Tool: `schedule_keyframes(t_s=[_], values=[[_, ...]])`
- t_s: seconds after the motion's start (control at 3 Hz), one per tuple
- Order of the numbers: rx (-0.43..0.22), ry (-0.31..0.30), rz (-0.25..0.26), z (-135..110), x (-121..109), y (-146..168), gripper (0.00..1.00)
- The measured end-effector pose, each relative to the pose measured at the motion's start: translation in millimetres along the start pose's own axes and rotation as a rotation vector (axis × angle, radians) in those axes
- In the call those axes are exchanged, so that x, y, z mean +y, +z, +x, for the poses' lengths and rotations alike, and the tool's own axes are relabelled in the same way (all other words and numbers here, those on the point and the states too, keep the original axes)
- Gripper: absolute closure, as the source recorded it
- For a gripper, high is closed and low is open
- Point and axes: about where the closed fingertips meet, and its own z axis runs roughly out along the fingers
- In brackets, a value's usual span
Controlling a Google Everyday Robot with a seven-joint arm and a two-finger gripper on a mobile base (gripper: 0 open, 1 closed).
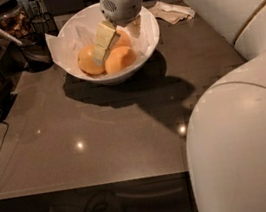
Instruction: Pick orange from white bowl
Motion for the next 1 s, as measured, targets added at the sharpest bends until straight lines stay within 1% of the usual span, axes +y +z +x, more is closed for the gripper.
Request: schedule_keyframes(t_s=[0.33, 1.0], values=[[0.007, 0.008, 0.007, -5.8, -6.6, 5.5, 0.2], [0.029, 0.027, 0.013, -10.4, -18.7, 20.1, 0.22]])
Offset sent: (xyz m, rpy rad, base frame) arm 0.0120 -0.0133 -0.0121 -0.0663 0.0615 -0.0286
